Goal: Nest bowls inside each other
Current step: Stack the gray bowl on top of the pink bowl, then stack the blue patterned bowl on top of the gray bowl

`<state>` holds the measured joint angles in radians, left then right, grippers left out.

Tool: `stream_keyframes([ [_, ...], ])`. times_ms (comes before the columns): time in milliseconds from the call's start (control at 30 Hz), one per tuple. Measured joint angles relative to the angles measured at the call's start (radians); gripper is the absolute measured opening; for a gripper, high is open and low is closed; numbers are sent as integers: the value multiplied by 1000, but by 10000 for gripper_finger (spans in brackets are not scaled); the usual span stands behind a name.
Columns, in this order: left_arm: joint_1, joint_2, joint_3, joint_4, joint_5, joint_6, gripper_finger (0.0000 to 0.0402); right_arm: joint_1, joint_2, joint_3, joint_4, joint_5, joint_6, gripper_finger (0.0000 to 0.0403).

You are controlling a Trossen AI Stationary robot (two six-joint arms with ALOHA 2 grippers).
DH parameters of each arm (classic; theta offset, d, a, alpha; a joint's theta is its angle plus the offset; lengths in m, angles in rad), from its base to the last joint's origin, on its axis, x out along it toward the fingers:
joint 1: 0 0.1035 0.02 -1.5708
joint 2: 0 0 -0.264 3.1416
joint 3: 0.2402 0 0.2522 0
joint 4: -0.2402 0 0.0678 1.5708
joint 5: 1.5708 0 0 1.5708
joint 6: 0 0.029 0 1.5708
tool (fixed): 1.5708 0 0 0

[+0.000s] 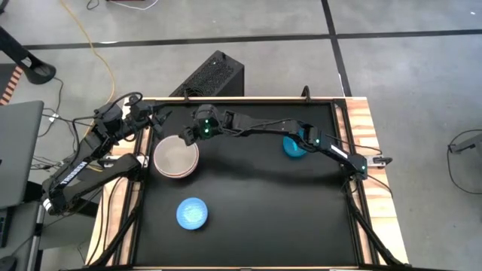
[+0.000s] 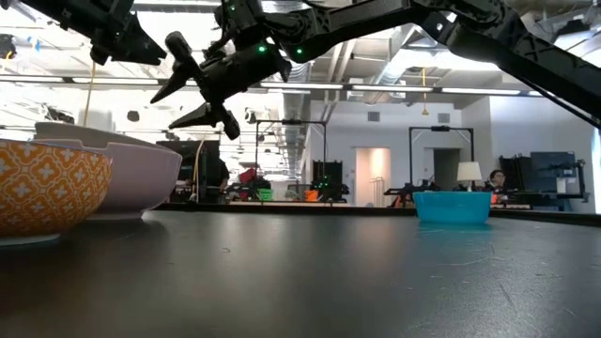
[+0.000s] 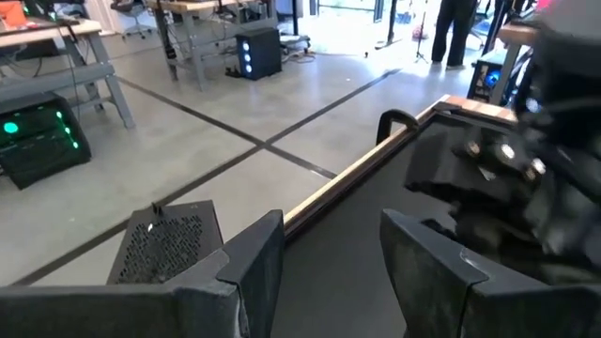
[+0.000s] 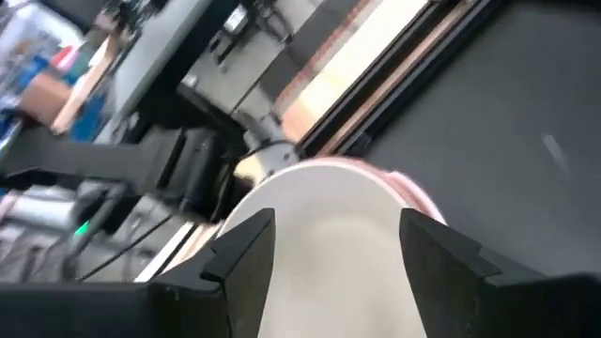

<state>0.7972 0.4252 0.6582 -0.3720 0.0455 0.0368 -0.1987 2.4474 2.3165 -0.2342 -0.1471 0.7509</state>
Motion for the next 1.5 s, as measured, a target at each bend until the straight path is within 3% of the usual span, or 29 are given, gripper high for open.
stream_keyframes([
  [200, 0, 0, 0, -100, 57, -27, 169, -73, -67, 0, -243, -280, -48, 226],
  [300, 0, 0, 0, -173, 127, -68, 169, -98, -126, -1, -464, -318, -143, 222],
  [467, 0, 0, 0, -282, 269, -115, 169, -100, -265, 1, -777, -161, -335, 219],
  [633, -35, 5, -25, -325, 303, -185, 169, -90, -381, 1, -1002, 63, -437, 218],
  [867, -119, 7, -161, -330, 337, -363, 169, -68, -493, 0, -1126, 206, -446, 218],
  [1000, -174, 4, -187, -327, 524, -396, 169, -48, -525, 0, -1157, 258, -446, 218],
  [1067, -218, 4, -195, -343, 561, -399, 169, -40, -534, 0, -1162, 280, -446, 218],
  [1233, -338, 5, -222, -378, 512, -402, 169, -29, -531, -1, -1186, 283, -448, 218],
  [1500, -444, 6, -223, -351, 325, -412, 169, -25, -530, -1, -1195, 283, -468, 218],
])
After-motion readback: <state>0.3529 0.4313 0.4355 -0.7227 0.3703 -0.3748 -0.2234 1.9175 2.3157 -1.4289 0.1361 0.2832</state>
